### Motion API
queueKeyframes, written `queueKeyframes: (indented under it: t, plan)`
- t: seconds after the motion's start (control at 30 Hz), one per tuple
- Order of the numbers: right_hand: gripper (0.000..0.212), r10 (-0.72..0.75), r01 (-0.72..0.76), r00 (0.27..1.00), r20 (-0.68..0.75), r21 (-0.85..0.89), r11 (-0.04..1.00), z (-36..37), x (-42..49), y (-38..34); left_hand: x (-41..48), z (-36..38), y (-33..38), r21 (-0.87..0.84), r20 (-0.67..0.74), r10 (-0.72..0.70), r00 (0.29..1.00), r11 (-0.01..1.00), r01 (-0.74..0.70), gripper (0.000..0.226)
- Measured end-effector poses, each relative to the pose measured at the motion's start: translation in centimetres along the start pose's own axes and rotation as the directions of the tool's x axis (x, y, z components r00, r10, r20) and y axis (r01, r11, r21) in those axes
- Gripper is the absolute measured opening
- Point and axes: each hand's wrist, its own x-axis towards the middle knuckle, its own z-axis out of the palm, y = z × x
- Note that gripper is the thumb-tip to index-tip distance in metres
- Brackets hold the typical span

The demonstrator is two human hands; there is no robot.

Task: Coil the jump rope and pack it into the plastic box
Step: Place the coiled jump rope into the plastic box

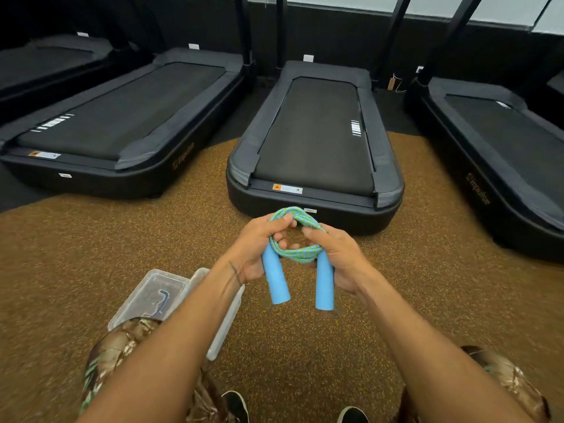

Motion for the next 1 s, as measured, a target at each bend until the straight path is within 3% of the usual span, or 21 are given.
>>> queueKeyframes:
  t: [0.13, 0.27, 0.4, 0.57, 0.8, 0.87, 0.93, 1.0]
  plan:
    - [0.043, 0.015, -0.02, 0.999, 0.045, 0.12, 0.993, 0.5, 0.9, 0.8, -0.1, -0.7, -0.2, -0.103, 0.052, -0.065, 0.997, 0.992, 0.07, 0.019]
    - [0.03, 0.056, -0.053, 0.989, 0.137, -0.022, 0.998, 1.4, 1.8, 1.1, -0.2, -2.7, 0.6, -0.158, 0.059, -0.062, 0.996, 0.985, 0.07, 0.016]
    - [0.032, 0.095, -0.065, 0.98, 0.177, -0.172, 0.983, 3.0, 3.7, 2.7, 0.8, -5.6, 0.5, -0.04, -0.056, -0.02, 0.998, 0.999, 0.017, 0.017]
    - [0.014, 0.135, -0.076, 0.967, 0.217, -0.262, 0.962, 5.9, 6.4, 6.2, 2.1, -8.9, -1.1, 0.134, -0.362, 0.047, 0.931, 0.991, 0.002, 0.029]
    - [0.013, 0.296, -0.287, 0.952, 0.078, -0.106, 0.952, 10.1, 9.0, 9.7, 0.4, -14.5, -1.1, 0.232, -0.314, -0.116, 0.942, 0.953, 0.194, 0.014]
    - [0.012, 0.298, -0.291, 0.953, 0.06, -0.105, 0.951, 11.0, 9.8, 11.4, 0.1, -16.0, -1.9, 0.185, -0.367, -0.141, 0.92, 0.958, 0.221, 0.006]
    - [0.012, 0.32, -0.314, 0.947, 0.044, -0.107, 0.944, 12.0, 10.6, 13.2, 0.2, -18.1, -3.6, 0.152, -0.487, -0.099, 0.868, 0.969, 0.196, 0.02]
    - [0.015, 0.349, -0.346, 0.937, 0.016, -0.103, 0.933, 12.7, 11.6, 15.5, 0.3, -19.8, -5.4, 0.17, -0.637, -0.026, 0.771, 0.97, 0.174, 0.039]
